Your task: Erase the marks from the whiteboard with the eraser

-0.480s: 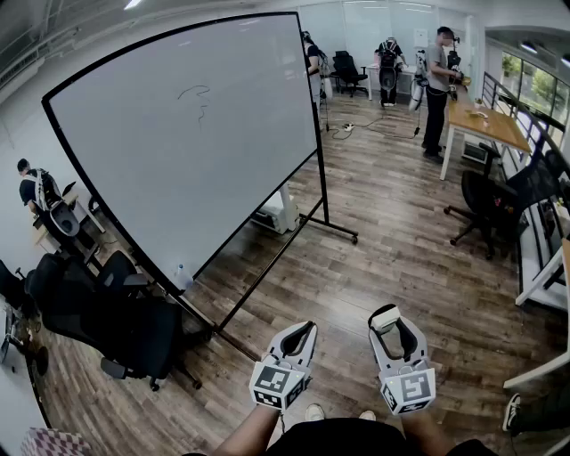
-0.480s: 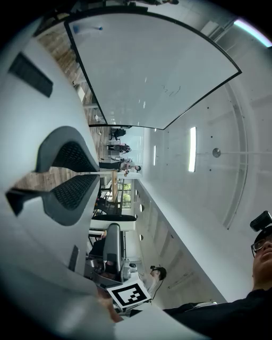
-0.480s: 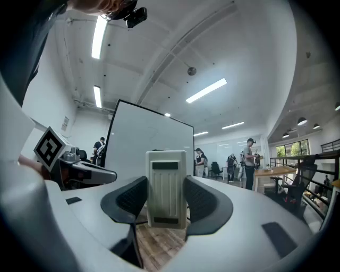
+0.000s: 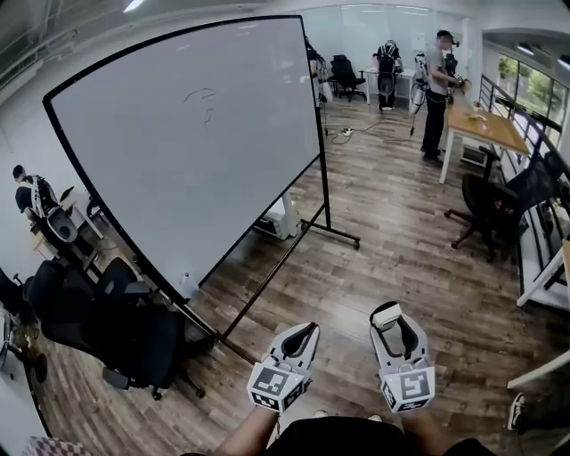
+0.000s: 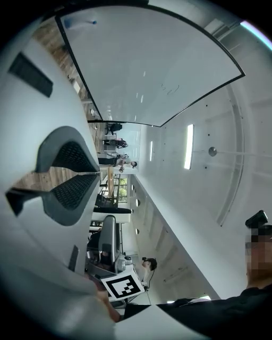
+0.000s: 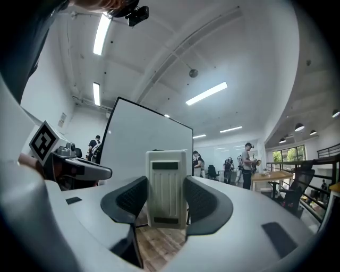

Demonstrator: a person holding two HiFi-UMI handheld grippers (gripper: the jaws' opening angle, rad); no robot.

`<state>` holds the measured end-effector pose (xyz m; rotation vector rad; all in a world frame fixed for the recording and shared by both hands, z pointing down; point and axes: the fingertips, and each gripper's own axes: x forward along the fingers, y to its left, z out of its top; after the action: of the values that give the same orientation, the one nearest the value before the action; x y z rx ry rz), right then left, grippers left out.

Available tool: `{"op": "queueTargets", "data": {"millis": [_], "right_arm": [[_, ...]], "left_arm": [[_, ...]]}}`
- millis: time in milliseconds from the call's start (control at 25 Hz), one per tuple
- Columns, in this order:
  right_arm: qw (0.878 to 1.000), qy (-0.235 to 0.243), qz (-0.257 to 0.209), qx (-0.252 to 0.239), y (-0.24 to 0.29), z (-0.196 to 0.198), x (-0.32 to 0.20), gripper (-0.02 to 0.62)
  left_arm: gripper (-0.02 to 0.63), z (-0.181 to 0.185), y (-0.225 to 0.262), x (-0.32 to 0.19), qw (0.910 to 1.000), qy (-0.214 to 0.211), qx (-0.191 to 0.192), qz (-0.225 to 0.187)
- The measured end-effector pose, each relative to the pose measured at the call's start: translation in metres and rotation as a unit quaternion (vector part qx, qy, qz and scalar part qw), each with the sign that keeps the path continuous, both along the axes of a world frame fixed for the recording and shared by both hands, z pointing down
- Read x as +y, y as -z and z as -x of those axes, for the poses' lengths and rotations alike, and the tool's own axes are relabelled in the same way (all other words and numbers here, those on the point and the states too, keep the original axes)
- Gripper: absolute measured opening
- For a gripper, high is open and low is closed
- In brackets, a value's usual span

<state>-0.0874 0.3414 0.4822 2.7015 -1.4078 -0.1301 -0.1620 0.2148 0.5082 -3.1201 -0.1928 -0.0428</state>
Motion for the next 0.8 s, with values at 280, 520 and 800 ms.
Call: {"op": "queueTargets", "data": {"millis": [280, 520, 800], "right_arm": [[1.000, -0.009, -0.021, 0.002, 0.002, -0.002, -0.021, 0.246], [0.999, 0.033, -0.022, 0.008, 0.006, -0.025, -0.056, 0.247], [0.998, 0.058, -0.020, 0.012, 0.015, -0.084, -0.107, 0.247]], "left_arm": [[0.028, -0.002, -0.001, -0.021, 0.9993, -0.026, 0.022, 0.014], [0.028, -0.030, -0.012, -0.049, 0.9996, -0.016, -0.008, 0.022], [0.028, -0.090, -0.013, -0.094, 0.9998, -0.005, -0.009, 0.018]]}}
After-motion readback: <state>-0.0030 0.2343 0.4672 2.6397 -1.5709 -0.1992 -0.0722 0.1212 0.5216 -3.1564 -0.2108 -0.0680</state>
